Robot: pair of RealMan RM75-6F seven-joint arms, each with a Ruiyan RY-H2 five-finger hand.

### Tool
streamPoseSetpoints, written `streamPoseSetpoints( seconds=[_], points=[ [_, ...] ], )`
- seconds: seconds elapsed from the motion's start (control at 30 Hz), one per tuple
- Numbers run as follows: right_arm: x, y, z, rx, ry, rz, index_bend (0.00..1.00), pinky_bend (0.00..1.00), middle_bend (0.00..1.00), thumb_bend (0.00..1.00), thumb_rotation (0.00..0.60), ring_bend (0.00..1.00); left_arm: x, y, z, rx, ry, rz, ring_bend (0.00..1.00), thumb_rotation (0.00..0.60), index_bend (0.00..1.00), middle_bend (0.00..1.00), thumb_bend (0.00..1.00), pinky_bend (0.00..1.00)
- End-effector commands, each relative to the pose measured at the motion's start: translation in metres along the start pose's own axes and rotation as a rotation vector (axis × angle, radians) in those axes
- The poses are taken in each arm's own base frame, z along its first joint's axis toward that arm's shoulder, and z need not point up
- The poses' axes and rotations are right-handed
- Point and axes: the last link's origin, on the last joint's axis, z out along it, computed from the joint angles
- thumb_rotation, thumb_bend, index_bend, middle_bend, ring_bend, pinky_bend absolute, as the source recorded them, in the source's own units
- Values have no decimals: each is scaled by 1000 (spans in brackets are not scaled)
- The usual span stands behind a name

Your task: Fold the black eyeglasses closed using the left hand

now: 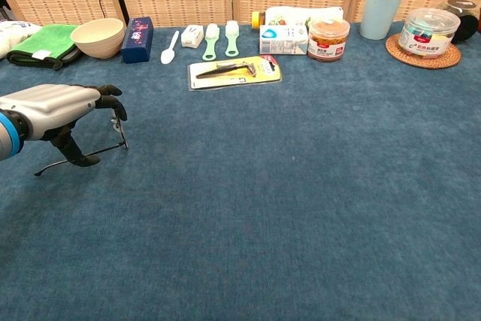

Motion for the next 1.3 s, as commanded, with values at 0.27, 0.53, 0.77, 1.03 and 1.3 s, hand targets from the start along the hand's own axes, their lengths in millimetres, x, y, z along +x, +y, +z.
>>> streamPoseSetpoints(
  seconds=[0.27,0.53,0.77,1.03,1.3],
  points=[
    [3,0,-4,-10,-1,-3,272,244,136,273,600,112,-2,-2,-3,4,-11,0,0,600,466,0,316,0],
    [5,0,-6,-14,1,-1,268,248,136,272,600,111,0,2,-5,-16,-1,-17,0,600,499,0,320,0],
    [4,1,-7,-16,0,0,268,253,136,273,600,112,3,13,-3,-37,23,-37,0,600,562,15,320,0],
    [5,3,-8,-23,-1,-1,271,261,136,272,600,112,11,30,1,-68,57,-58,0,600,638,79,320,0],
    [3,3,-6,-22,-11,3,272,271,136,273,600,112,21,41,5,-93,78,-42,0,600,448,57,314,0]
  ],
)
